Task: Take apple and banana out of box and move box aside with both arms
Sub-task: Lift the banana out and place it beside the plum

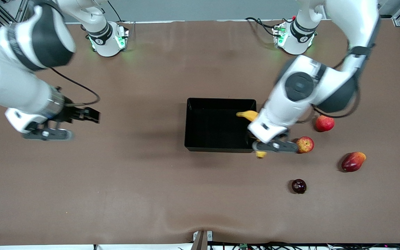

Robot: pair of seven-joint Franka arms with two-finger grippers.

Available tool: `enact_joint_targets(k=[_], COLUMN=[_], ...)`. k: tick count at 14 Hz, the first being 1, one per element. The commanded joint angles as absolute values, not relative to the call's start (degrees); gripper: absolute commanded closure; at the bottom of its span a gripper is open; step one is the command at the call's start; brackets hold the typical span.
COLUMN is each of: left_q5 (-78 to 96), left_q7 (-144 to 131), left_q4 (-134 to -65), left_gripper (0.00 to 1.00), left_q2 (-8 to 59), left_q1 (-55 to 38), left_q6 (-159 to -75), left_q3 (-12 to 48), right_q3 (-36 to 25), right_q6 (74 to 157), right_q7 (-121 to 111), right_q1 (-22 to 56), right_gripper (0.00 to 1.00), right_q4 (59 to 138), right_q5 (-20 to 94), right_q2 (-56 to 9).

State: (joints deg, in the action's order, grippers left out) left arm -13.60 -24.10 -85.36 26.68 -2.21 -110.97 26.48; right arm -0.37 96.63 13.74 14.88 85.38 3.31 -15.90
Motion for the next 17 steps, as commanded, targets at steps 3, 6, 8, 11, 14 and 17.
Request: enact_joint_targets(k=[3, 6, 8, 11, 14, 17], left_q5=[-12.5, -13.1, -13.1, -13.0, -13.1, -13.0], left_q7=[-6.9, 3.9, 9.6, 17.6, 24.4, 28.8], left_q4=[-86.5, -86.2, -86.1, -86.0, -81.6, -79.5], left_gripper=[1.00, 1.00, 1.00, 1.00, 1.00, 1.00], left_q2=[26.5, 29.0, 31.1, 34.7, 39.4, 42.8], left_q1=[8.2, 14.2, 16.1, 17.1, 17.1, 17.1], left_q6=[-110.0, -110.0, -110.4, -113.7, -115.8, -119.3], left_q3=[26.6, 26.5, 26.3, 23.1, 21.1, 19.4], right_q3=[-0.8, -0.8, -0.7, -0.7, -0.7, -0.8], right_q6=[102.6, 104.3, 105.5, 107.1, 109.1, 114.3], right_q7=[21.3, 30.6, 30.9, 30.9, 30.9, 31.0], right_q1=[21.3, 24.0, 25.3, 27.6, 28.6, 29.0], right_gripper=[0.00, 0.00, 0.00, 0.00, 0.00, 0.00], right_q4=[83.8, 83.8, 83.8, 83.8, 83.8, 83.8], right_q5=[3.5, 3.6, 4.8, 5.7, 5.8, 5.8], right_q2=[-22.0, -24.5, -25.9, -28.6, -30.0, -31.8])
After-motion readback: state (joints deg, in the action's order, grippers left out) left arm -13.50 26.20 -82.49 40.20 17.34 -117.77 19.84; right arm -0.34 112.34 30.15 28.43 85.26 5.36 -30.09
